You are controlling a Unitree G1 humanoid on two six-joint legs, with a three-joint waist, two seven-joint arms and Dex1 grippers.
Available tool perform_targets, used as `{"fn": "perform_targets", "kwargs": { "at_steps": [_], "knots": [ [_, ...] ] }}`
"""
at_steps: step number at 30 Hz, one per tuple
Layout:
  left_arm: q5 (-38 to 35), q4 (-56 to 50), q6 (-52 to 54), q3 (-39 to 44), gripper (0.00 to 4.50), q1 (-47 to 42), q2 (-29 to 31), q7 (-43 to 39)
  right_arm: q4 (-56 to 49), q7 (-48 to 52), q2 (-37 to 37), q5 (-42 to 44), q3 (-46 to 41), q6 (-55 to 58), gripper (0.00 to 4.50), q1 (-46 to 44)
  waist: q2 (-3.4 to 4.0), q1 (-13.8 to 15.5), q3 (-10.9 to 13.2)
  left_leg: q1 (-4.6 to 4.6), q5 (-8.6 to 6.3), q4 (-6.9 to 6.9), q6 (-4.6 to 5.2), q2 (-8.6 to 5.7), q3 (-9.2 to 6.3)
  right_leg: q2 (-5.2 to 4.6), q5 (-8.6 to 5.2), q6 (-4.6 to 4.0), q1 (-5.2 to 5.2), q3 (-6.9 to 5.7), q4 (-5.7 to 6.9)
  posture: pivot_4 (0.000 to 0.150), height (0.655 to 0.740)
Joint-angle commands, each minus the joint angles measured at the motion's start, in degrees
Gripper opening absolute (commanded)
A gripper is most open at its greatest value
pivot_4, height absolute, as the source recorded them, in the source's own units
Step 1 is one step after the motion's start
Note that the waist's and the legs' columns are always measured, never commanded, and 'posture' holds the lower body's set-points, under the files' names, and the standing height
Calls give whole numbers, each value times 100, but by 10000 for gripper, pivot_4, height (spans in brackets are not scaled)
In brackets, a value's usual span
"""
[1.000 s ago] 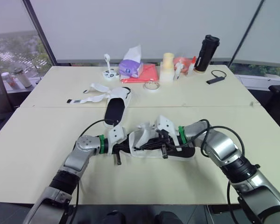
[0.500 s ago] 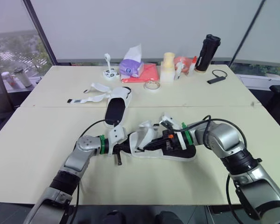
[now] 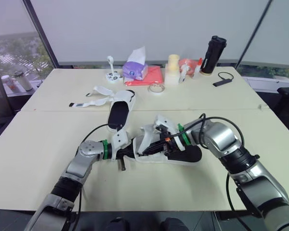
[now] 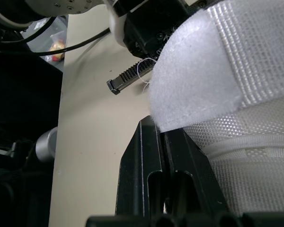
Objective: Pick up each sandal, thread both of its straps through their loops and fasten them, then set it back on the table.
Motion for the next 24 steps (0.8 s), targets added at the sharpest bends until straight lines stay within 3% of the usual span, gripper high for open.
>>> {"fn": "perform_targets", "kwargs": {
  "at_steps": [1, 3, 6, 12, 18, 24],
  "knots": [
    [296, 319, 163, -108, 0, 208, 97, 138, 306, -216, 95, -268, 109, 102, 190, -14, 1, -3, -1, 0, 0, 0, 0, 0, 0, 0, 0, 0, 0, 0, 0, 1500, 7400],
    [296, 289, 167, -105, 0, 239, 101, 155, 343, -283, 138, -268, -28, 11, 190, 33, 2, -5, -2, 0, 0, 0, 0, 1, 0, 0, 0, 0, 0, -1, 1, 1500, 7400],
    [293, 262, 173, -102, 0, 264, 108, 179, 219, -343, 192, -113, -397, -201, 8231, 184, 2, -4, -2, 0, 0, 0, 0, 0, 0, -1, 0, 0, 1, -1, 1, 1500, 7400],
    [272, 180, 204, -91, 0, 323, 134, 217, -420, -962, 502, 406, -1470, -75, 35976, 668, 2, -2, -1, -2, 0, 0, -1, 0, 2, -2, 0, 0, -1, -2, 2, 1500, 7400],
    [264, 148, 249, -95, 0, 329, 142, 202, -1619, -2037, 1157, 1447, -2631, 888, 35976, 1489, 2, 6, -1, -10, 1, -9, -1, 1, 5, -3, 2, 3, -11, -3, -1, 1500, 7400],
    [291, 293, 229, -132, 0, 188, 115, 157, -2196, -2818, 1674, 1909, -2827, 1360, 35976, 2126, 3, 0, 0, -10, 1, -13, 0, 1, 6, -3, 2, 5, -12, -6, 1, 1500, 7400]
  ]
}}
